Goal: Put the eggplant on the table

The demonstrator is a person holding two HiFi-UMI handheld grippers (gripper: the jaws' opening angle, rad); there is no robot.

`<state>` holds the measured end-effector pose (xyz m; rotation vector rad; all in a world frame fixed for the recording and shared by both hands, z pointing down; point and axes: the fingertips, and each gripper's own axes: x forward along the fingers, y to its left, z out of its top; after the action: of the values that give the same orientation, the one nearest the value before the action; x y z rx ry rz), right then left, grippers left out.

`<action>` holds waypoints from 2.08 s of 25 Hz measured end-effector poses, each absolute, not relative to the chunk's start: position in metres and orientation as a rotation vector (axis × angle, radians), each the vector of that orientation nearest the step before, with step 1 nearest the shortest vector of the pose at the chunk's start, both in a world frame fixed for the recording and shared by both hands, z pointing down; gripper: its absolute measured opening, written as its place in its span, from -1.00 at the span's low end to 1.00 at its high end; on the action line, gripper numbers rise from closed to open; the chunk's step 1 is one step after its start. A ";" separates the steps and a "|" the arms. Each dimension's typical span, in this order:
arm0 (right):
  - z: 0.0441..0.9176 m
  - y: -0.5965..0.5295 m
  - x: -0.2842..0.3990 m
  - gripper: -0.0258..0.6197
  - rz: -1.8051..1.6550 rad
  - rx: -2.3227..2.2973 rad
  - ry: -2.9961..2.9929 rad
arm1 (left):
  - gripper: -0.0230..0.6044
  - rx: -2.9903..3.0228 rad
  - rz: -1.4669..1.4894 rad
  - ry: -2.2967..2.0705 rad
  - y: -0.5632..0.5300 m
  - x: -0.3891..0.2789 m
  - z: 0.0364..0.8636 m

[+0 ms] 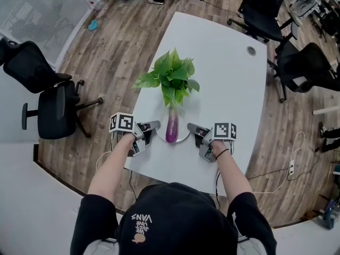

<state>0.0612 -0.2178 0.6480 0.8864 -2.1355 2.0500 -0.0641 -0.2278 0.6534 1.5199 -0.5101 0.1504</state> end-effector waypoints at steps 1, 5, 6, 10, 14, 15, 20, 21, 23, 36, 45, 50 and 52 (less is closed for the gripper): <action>0.648 -0.219 0.061 -0.83 2.045 0.889 -2.137 | -0.85 1.511 0.158 -0.506 -0.228 -0.064 0.654; 0.650 -0.223 0.062 -0.83 2.037 0.901 -2.128 | -0.82 1.481 0.182 -0.506 -0.228 -0.062 0.654; 0.650 -0.222 0.062 -0.83 2.041 0.896 -2.124 | -0.78 1.475 0.187 -0.505 -0.228 -0.061 0.654; 0.650 -0.221 0.062 -0.83 2.032 0.888 -2.112 | -0.68 1.478 0.231 -0.503 -0.226 -0.060 0.653; 0.652 -0.220 0.062 -0.83 2.033 0.907 -2.093 | -0.61 1.467 0.242 -0.507 -0.226 -0.059 0.653; 0.653 -0.220 0.062 -0.83 2.033 0.908 -2.088 | -0.59 1.462 0.242 -0.505 -0.226 -0.059 0.653; 0.653 -0.218 0.062 -0.83 2.028 0.931 -2.070 | -0.56 1.448 0.245 -0.496 -0.222 -0.062 0.652; 0.653 -0.219 0.063 -0.83 2.027 0.944 -2.069 | -0.56 1.447 0.244 -0.503 -0.223 -0.063 0.652; 0.654 -0.221 0.064 -0.83 2.014 0.965 -2.071 | -0.55 1.446 0.239 -0.514 -0.223 -0.067 0.652; 0.646 -0.223 0.071 -0.57 1.979 0.988 -2.082 | -0.55 1.452 0.214 -0.532 -0.221 -0.070 0.653; 0.640 -0.216 0.078 -0.57 1.934 1.006 -2.112 | -0.55 1.480 0.188 -0.552 -0.216 -0.073 0.645; 0.632 -0.217 0.080 -0.57 1.811 1.054 -2.178 | -0.55 1.542 0.136 -0.593 -0.219 -0.077 0.633; 0.630 -0.215 0.079 -0.57 1.758 1.062 -2.196 | -0.56 1.563 0.112 -0.625 -0.220 -0.081 0.628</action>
<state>0.0789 -0.2147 0.6304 1.0619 -2.1958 1.7581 -0.0808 -0.2204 0.6283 1.5628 -0.6255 0.1123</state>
